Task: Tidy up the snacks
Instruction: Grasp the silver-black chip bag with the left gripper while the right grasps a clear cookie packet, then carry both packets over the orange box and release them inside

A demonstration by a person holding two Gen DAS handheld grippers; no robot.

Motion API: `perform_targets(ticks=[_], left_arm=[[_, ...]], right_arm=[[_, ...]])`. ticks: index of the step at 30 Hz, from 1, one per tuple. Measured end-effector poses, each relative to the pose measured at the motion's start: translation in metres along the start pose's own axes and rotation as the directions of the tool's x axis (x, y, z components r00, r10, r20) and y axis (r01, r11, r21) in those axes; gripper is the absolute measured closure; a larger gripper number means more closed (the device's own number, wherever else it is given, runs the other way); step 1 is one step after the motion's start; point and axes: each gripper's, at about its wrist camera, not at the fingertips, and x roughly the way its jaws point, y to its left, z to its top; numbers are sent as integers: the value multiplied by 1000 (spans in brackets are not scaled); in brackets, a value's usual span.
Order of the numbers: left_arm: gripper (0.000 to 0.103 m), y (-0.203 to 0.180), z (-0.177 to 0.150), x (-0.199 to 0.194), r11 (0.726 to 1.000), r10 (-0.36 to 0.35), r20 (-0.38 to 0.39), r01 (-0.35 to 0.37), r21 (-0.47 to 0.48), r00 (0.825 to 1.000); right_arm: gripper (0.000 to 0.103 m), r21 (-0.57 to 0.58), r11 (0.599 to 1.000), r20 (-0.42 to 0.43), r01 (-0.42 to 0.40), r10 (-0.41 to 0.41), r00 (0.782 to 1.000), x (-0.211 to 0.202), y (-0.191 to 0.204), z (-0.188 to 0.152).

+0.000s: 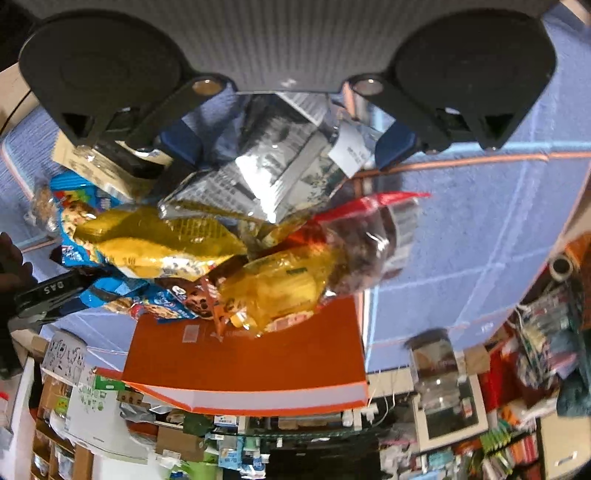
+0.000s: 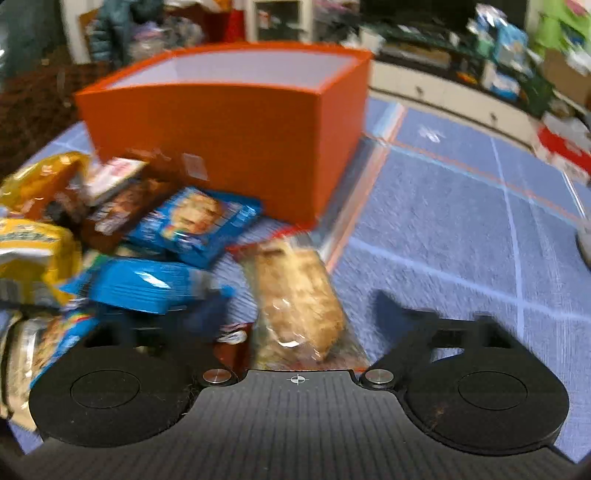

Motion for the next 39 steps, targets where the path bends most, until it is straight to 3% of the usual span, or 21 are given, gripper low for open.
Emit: perform_targets(ticks=[3,6,8,10,17,19,21,22,23,24,27,31,36,37,39], left_arm=[[4,1,2,0,1000,-9,4,9,15,1000],[5,-2,3,-3,997,-70,16,69,46,997],[5,-8,1,-4,992,-89,18,87,89,996],[5,-13,1,-4,989,-102,13,100,108,995],[23,-5,5,-10,987,-160,10,159,31,987],[27,-4,4,-12,986,-164,9,164,41,986],[29,-9,3,-14,978,-172,9,170,119,985],[26,-11,3,-16,969,-173,15,167,179,985],[8,-12,4,-20,955,-177,37,163,247,983],[1,-12,5,-24,943,-188,64,162,291,980],[1,-2,11,-30,903,-275,97,223,368,956],[1,8,20,-17,869,-354,18,322,376,935],[2,8,21,6,850,-400,-67,398,345,914],[4,5,19,9,850,-400,-81,403,338,913],[17,-2,16,20,850,-391,-126,410,330,912]], right_arm=[[9,9,1000,11,5,-5,1000,-1,-1,-2],[34,12,1000,37,5,-6,999,-4,-1,-1],[64,11,1000,46,4,-4,999,-6,1,1],[81,18,1000,43,7,-8,999,-8,2,3],[82,41,999,35,8,-9,999,-11,1,3],[82,45,999,32,9,-10,999,-10,1,3],[82,42,999,30,7,-8,1000,-10,2,3],[82,41,999,31,6,-7,1000,-10,1,3],[82,40,999,31,4,-6,999,-10,1,2],[82,39,999,31,3,-4,1000,-11,0,2],[82,45,999,29,-2,1,1000,-13,-2,0],[82,51,999,26,-5,4,1000,-15,-3,-1],[82,54,999,23,-5,4,1000,-14,-4,0],[82,52,999,23,-4,2,1000,-14,-3,0],[82,48,999,22,-1,0,1000,-13,-2,1]])
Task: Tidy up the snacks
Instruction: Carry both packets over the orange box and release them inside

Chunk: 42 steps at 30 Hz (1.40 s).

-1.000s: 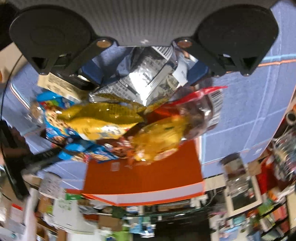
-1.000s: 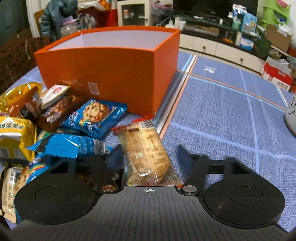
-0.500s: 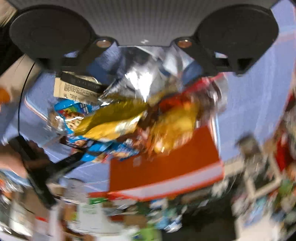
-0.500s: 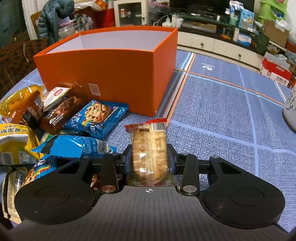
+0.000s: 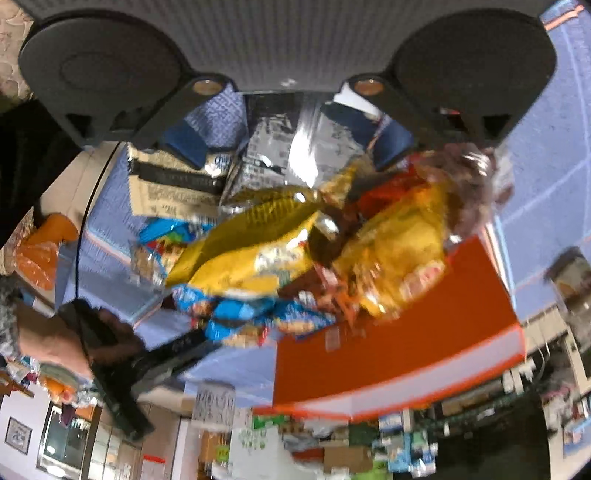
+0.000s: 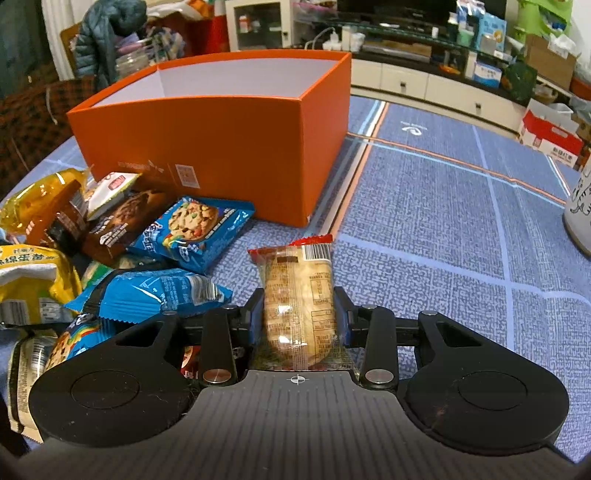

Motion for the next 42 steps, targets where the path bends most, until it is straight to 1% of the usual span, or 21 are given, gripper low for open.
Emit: perform_targets(ticks=[1,2,3,5,7,8,10,13,16,20,25,27,28,31,33,38,42], left_arm=[[20,-2,-1,5,1000,7,-22,-7,2,1000],[27,-3,-3,9,1000,16,-43,-15,6,999],[30,-4,-4,11,1000,27,-56,-26,4,998],[39,-4,-6,8,999,28,-51,-29,-25,998],[41,-5,-7,4,995,66,-56,-70,-65,996],[41,-7,-9,3,990,99,-63,-105,-92,993],[42,-12,-8,0,978,167,-74,-175,-113,983],[43,-24,-8,-12,954,265,-56,-270,-127,963],[43,-29,-4,-20,919,349,-52,-353,-173,936],[43,-29,0,-24,873,426,-67,-429,-233,902],[43,-29,2,-28,803,510,-90,-511,-306,856],[43,-30,3,-32,783,526,-90,-523,-337,846],[43,-31,3,-34,776,529,-85,-522,-353,844],[43,-36,4,-41,766,537,-64,-517,-382,841],[43,-40,5,-45,757,550,-52,-524,-389,833],[43,-38,8,-51,736,571,-43,-535,-415,820],[43,-35,8,-54,730,575,-33,-531,-430,818]], right_arm=[[82,1,1000,-1,1,-1,1000,0,0,0],[82,0,1000,-1,3,-3,1000,0,1,0],[82,-1,1000,0,3,-3,1000,0,1,0],[82,-1,1000,1,5,-5,1000,0,1,-1],[82,-1,1000,-5,11,-11,1000,0,1,0],[82,2,1000,-7,12,-12,1000,-1,1,0],[82,18,1000,-11,20,-20,1000,-2,0,0],[83,21,999,-3,50,-50,999,-8,2,0],[83,30,997,-3,77,-77,997,-13,3,-2],[83,24,994,-27,106,-105,994,-14,6,-6],[83,11,990,-20,142,-142,990,-22,14,-6],[83,9,987,-17,158,-158,987,-26,15,-6],[83,12,987,-13,163,-163,987,-28,16,-6],[83,18,985,-3,174,-174,985,-35,17,-5],[83,18,983,7,182,-182,983,-39,18,-3],[83,28,980,9,199,-199,980,-44,18,-2],[83,30,977,11,211,-211,977,-43,17,-2]])
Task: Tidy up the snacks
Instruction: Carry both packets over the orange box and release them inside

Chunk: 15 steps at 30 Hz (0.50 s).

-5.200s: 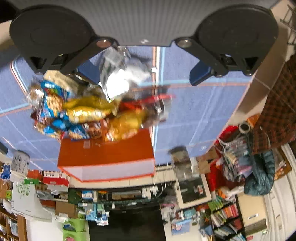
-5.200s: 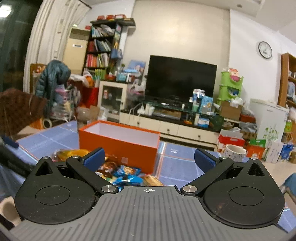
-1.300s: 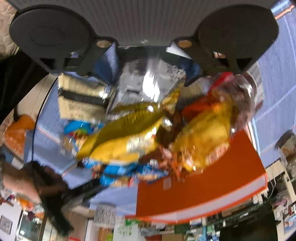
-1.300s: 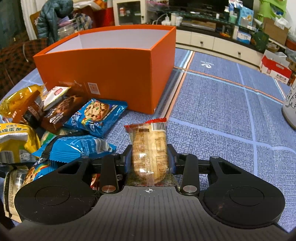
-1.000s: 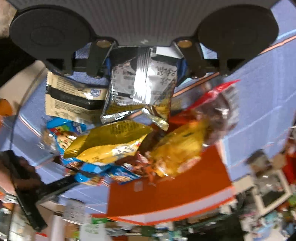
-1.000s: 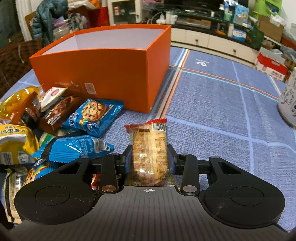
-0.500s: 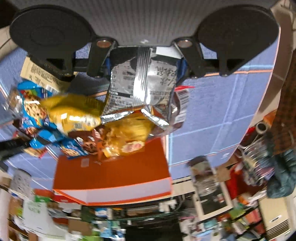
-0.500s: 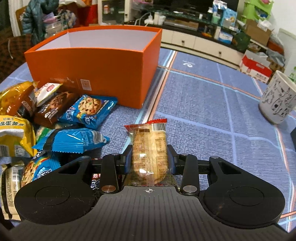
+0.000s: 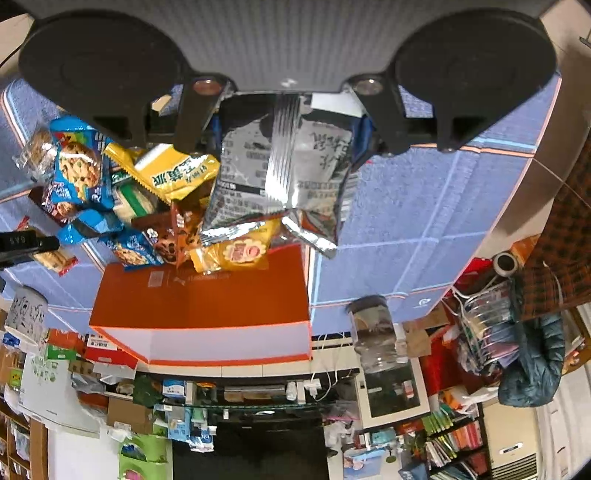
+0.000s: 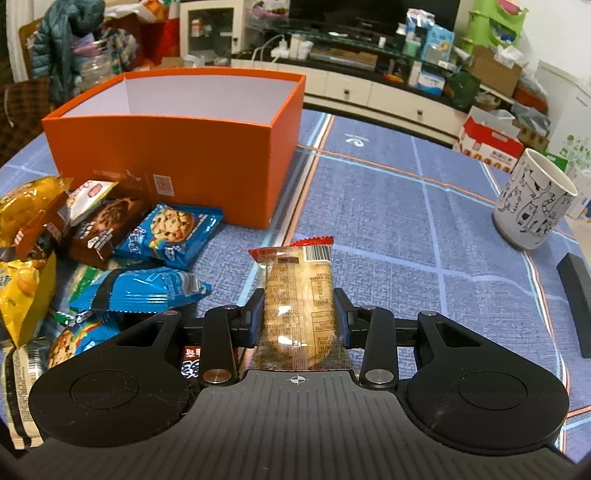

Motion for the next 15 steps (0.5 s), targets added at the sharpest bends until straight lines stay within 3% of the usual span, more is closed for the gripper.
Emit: perform_targets(ticks=[6,11,15], left_arm=[[44,7,5,-8,999,-15,27,16,-37,1000],[44,14,19,-23,996,-39,78,45,-81,996],[44,15,51,-26,996,-33,135,44,-83,990]], right_arm=[[83,5,1000,35,11,-11,999,-9,-2,3],[83,30,999,144,-21,16,989,-45,-3,16],[83,64,994,258,-87,68,964,-78,-1,40]])
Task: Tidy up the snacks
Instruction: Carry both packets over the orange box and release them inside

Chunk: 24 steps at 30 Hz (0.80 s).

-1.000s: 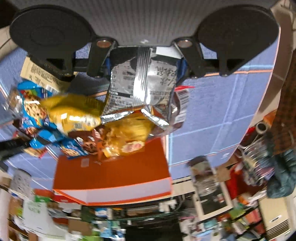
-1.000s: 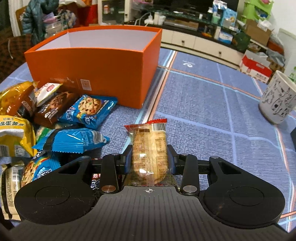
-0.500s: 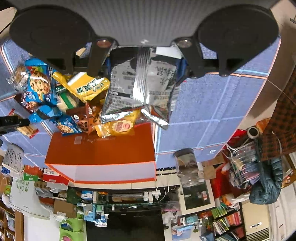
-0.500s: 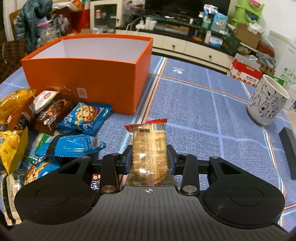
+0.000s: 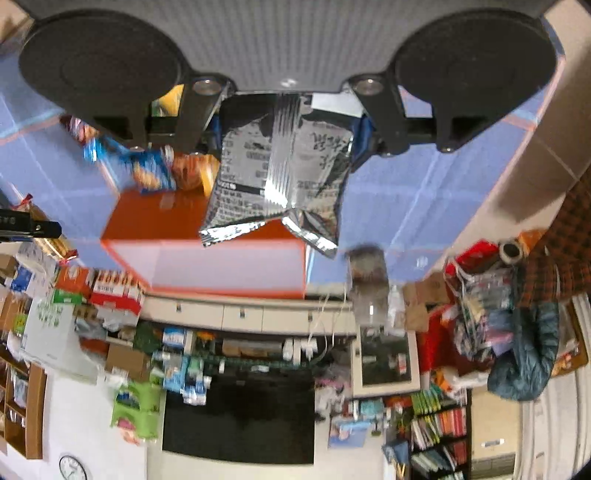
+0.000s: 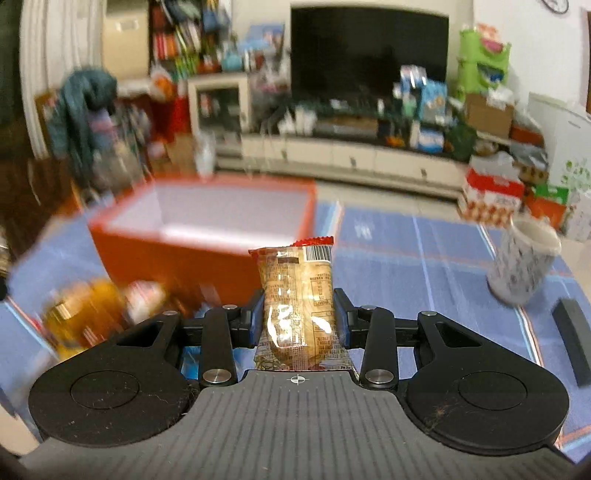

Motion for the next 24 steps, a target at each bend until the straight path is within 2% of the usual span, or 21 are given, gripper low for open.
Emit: perform_targets(ticks=[2,4,8,11,13,14,15,16,17,18,19,20,24], left_arm=[[44,-6,23,14,1000,11,20,-11,6,1000],[44,-13,46,36,1000,-2,28,3,-11,1000],[44,-33,91,93,1000,-4,36,5,-23,999],[43,-45,109,138,1000,6,21,-6,-20,1000],[40,-47,114,157,1000,-2,10,2,-25,1000],[28,-46,115,164,1000,-12,2,12,-27,1000],[22,-44,114,165,999,-19,-6,19,-31,1000],[22,-41,112,160,999,-25,-1,25,-33,1000],[15,-36,109,150,999,-33,21,34,-36,999],[2,-31,107,140,998,-39,44,41,-40,998],[1,-24,103,126,998,-36,68,39,-44,997],[1,-16,97,112,998,-35,80,39,-51,996],[1,13,58,61,994,-38,88,47,-102,995]], right_arm=[[83,0,1000,47,-21,21,999,-1,7,19],[82,2,999,59,-40,40,997,11,15,35],[83,-12,999,17,-49,50,999,67,33,63],[83,-21,999,-24,-45,44,999,110,43,79],[82,-39,999,-45,-27,25,999,131,48,84],[82,-40,999,-58,-23,21,998,139,48,86],[80,-38,999,-74,-24,21,997,146,48,87],[78,-28,999,-76,-26,24,997,148,47,88],[71,-13,999,-59,-30,30,998,143,45,87],[65,0,999,-31,-39,39,999,134,42,85],[55,10,999,-9,-45,45,999,123,39,81],[53,20,999,10,-47,46,999,109,36,75],[51,33,997,54,-64,62,997,47,25,33]])
